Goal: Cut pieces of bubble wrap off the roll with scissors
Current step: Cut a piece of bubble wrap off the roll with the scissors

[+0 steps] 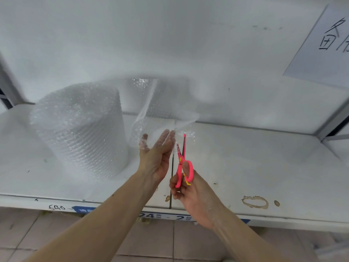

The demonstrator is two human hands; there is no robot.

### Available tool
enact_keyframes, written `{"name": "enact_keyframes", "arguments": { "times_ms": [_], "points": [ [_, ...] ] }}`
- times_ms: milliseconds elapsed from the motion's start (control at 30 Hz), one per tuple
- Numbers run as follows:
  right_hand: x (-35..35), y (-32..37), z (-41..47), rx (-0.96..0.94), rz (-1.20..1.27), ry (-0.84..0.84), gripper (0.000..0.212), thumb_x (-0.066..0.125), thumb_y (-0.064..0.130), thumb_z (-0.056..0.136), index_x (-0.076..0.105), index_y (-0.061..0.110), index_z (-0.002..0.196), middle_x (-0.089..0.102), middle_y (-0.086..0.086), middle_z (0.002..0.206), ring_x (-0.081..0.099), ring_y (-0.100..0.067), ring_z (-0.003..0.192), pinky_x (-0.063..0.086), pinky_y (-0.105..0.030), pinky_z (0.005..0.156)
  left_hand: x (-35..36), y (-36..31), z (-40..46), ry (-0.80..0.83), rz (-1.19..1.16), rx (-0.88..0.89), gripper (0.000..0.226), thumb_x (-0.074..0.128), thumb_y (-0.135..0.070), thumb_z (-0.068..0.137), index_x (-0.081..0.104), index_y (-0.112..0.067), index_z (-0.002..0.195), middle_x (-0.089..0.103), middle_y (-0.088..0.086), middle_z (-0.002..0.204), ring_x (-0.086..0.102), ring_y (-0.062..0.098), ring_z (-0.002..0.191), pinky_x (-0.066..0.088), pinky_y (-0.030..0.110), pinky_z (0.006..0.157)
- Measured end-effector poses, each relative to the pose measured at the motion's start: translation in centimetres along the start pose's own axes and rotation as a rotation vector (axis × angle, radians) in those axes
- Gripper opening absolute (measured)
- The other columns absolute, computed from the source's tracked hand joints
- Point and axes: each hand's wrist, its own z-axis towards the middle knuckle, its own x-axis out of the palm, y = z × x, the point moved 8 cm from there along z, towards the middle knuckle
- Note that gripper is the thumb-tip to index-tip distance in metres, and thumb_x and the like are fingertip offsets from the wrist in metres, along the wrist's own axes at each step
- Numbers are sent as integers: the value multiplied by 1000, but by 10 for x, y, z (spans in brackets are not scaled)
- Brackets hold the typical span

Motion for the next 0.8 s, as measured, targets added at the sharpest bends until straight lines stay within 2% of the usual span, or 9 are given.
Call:
{"name": "enact_keyframes", "arguments": {
  "times_ms": [267, 467, 633, 800],
  "points": [
    [-1, 0, 5, -35, -51, -27, 42, 62, 53, 75, 61, 13, 61, 53, -6, 68, 48, -16, 60, 39, -30, 66, 1, 4, -5, 3, 9, -9, 91, 46, 27, 83, 17, -29, 149, 57, 24, 129, 69, 25, 104, 53, 39, 93],
    [0, 1, 4, -75, -100, -20, 43, 63, 53, 74, 60, 11, 65, 54, -8, 70, 48, -15, 59, 42, -27, 63, 1, 2, -4, -5, -9, 6, 90, 46, 28, 83, 19, -29, 148, 56, 25, 130, 67, 28, 107, 48, 42, 101],
    [0, 1, 4, -96, -123, -7, 50, 67, 56, 70, 60, 7, 71, 54, -8, 71, 45, -17, 62, 41, -29, 64, 2, 1, -4, -3, 8, 13, 89, 47, 27, 83, 19, -29, 147, 57, 23, 130, 67, 27, 108, 51, 39, 97],
    [-2, 2, 3, -105, -151, -15, 46, 67, 50, 73, 60, 4, 74, 52, -11, 74, 45, -16, 61, 44, -25, 60, 0, 1, -4, -4, -7, 9, 87, 46, 27, 84, 21, -30, 146, 58, 22, 131, 67, 27, 109, 53, 36, 94]
  ]
}}
